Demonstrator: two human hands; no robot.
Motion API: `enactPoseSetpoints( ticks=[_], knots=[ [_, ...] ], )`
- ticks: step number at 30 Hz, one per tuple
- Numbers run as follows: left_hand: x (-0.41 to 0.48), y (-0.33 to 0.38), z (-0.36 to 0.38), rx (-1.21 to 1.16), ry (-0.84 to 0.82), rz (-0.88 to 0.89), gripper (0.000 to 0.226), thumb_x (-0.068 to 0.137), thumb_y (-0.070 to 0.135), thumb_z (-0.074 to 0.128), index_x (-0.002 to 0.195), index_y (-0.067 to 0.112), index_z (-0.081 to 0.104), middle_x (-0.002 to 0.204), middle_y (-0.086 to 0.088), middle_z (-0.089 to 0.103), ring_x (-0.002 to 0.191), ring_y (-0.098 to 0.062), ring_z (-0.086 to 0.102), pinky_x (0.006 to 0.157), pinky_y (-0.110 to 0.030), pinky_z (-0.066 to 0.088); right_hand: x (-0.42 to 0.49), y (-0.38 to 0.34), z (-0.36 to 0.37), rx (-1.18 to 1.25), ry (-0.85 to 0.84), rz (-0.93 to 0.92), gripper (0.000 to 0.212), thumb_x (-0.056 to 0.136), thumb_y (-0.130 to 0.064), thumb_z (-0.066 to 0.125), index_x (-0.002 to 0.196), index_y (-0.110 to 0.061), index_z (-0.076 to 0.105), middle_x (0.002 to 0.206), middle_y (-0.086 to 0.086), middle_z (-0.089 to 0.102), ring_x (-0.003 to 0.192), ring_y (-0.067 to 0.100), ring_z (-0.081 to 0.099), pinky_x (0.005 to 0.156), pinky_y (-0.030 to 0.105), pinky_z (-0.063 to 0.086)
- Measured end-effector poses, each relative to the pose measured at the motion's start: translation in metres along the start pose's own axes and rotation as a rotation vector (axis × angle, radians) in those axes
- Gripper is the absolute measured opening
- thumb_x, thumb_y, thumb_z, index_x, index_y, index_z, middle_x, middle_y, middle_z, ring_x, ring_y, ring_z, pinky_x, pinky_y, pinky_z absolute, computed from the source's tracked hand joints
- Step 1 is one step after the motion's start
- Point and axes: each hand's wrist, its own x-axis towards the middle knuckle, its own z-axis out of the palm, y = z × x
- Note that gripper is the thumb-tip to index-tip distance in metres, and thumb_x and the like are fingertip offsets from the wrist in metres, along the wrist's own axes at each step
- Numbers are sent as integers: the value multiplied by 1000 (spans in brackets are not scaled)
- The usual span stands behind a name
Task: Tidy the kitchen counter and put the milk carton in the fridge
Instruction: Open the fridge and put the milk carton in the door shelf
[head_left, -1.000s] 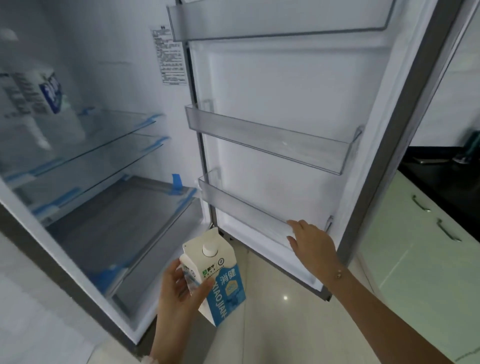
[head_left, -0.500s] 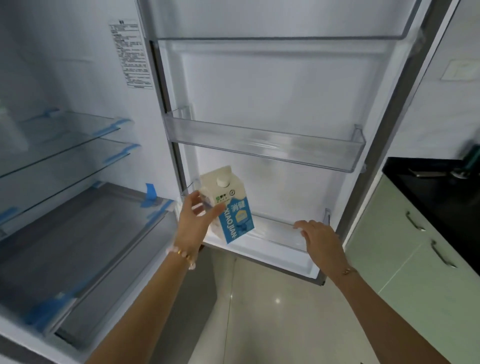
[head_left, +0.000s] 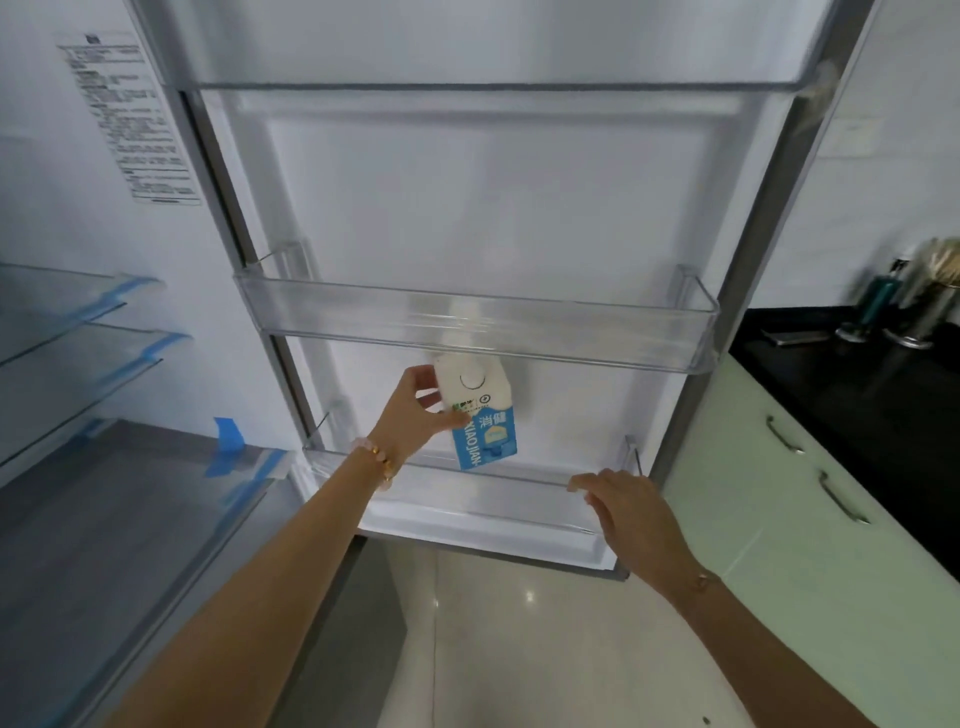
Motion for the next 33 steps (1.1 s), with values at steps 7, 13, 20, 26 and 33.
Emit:
enactPoseSetpoints(
  ticks=[7, 13, 20, 26, 33],
  knots=[
    [20, -27, -17, 256, -223, -95, 62, 66, -8, 73, 116, 14, 43, 126, -5, 53, 117, -18, 48, 93, -38, 48, 1, 2, 3, -31, 36, -27, 23, 82, -11, 53, 95, -29, 59, 68, -8, 64, 57, 13, 60, 64, 22, 29],
    [25, -35, -21, 358, -296, -117, 69, 68, -6, 73, 118, 21, 35, 125, -4, 48, 118, -21, 46, 98, -43, 45, 0, 1, 5, -46, 13, 1, 30, 76, -5, 57, 95, -27, 62, 70, -8, 64, 60, 14, 61, 64, 20, 33],
    [21, -37, -33, 509, -285, -160, 73, 69, 0, 73, 130, 14, 34, 125, -9, 51, 117, -26, 49, 92, -34, 44, -2, -2, 3, -73, -1, 14, 28, 77, -5, 56, 94, -25, 65, 70, -7, 64, 61, 15, 61, 64, 21, 26],
    [2, -26, -40, 585, -178, -121, 71, 76, 9, 71, 136, 14, 32, 132, -9, 47, 117, -24, 46, 97, -36, 42, -6, -7, 4, -83, -9, 29, 33, 75, 2, 67, 94, -24, 66, 69, -6, 63, 61, 16, 61, 65, 21, 33],
    [-84, -31, -11, 712, 180, 287, 29, 86, 9, 56, 115, 12, 57, 119, -6, 60, 109, -21, 56, 90, -24, 43, -18, -27, -2, -73, 27, 55, 24, 80, -11, 54, 94, -23, 70, 68, -7, 65, 58, 14, 61, 65, 18, 37]
  ],
)
